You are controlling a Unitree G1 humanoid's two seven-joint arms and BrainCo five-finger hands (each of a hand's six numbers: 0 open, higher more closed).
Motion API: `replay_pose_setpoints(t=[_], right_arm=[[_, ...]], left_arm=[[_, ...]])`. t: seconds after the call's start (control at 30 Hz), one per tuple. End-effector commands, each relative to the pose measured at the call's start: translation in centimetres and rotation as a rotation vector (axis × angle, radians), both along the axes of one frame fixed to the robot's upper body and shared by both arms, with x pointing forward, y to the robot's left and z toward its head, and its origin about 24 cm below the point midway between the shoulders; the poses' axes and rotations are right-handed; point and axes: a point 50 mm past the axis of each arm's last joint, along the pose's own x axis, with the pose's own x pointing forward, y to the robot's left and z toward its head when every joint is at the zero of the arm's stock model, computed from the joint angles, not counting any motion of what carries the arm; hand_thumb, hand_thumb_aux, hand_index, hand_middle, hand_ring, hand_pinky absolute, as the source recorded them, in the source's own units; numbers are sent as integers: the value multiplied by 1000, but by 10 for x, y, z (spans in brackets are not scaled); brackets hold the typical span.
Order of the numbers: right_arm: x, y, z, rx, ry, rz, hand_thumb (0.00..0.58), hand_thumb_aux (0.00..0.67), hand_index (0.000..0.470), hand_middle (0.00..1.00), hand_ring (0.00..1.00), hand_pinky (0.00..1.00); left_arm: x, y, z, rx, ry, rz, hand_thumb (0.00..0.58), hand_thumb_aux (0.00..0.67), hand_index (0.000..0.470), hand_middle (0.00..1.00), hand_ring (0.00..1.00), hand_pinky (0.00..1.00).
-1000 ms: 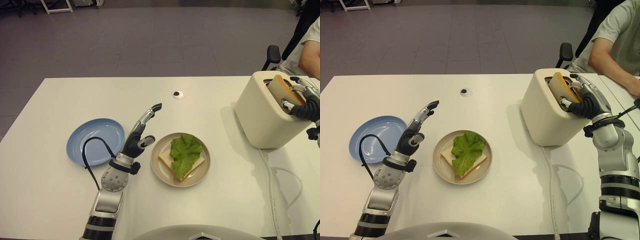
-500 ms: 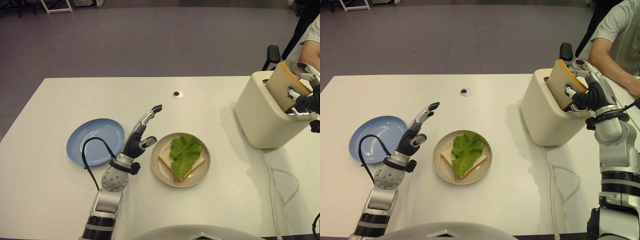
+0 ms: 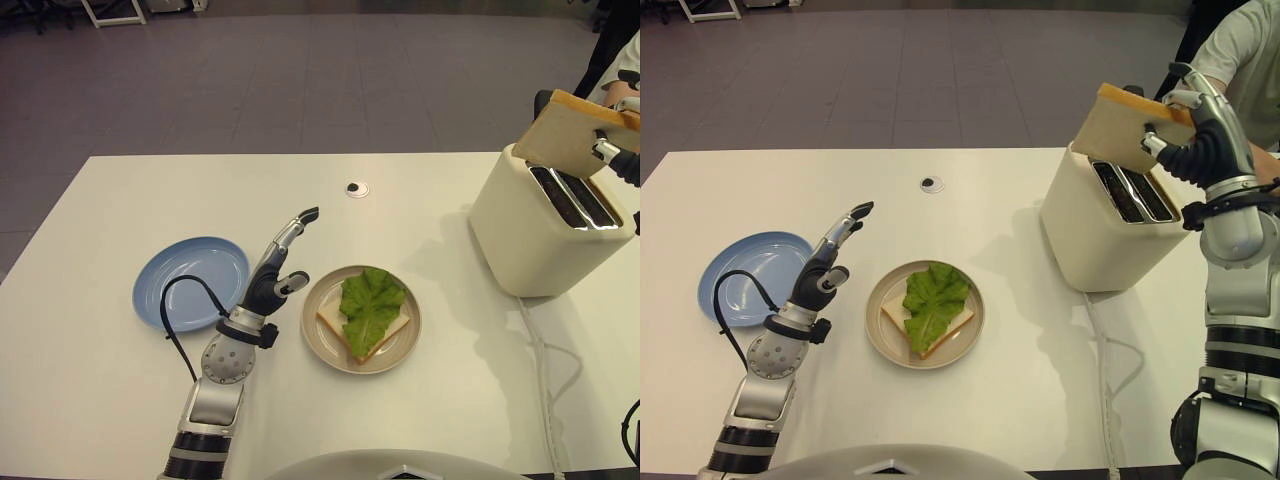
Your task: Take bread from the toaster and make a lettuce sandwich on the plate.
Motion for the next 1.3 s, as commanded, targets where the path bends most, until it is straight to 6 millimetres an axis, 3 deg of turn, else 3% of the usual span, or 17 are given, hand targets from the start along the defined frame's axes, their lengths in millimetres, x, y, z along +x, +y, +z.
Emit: replay_pose_setpoints(t=[0.03,0.13,0.27,0.37,0.47,0.6,0.8,1.1,1.3], right_arm=[[-1,34,14,-81,-81,156,580,670,470,0,0,0],[-5,73,17,-155,-121,341,580,670,470,0,0,0],[-12,125,7,-265,-173,593,580,670,470,0,0,0],[-18,162,-25,-310,-181,843,580,670,470,0,0,0],[-15,182,-56,-300,-161,999,580,670,470,0,0,0],[-7,191,-76,-258,-168,1046,580,670,470,0,0,0],[-13,200,-103,-249,-168,1076,580,670,470,0,0,0],[-20,183,-143,-331,-28,1084,580,670,470,0,0,0],[-26,178,-154,-370,3,1108,580,670,470,0,0,0]], left_arm=[[0,2,-3,8,10,4,0,0,0,0,0,0],[2,5,-3,-15,13,15,0,0,0,0,0,0],[6,14,-4,-75,22,44,0,0,0,0,0,0],[10,21,-4,-129,30,63,0,0,0,0,0,0],[14,27,-4,-175,33,73,0,0,0,0,0,0],[17,29,-4,-194,38,67,0,0,0,0,0,0],[17,27,-7,-191,51,47,0,0,0,0,0,0],[13,26,-9,-170,56,44,0,0,0,0,0,0],[11,25,-8,-164,56,41,0,0,0,0,0,0]])
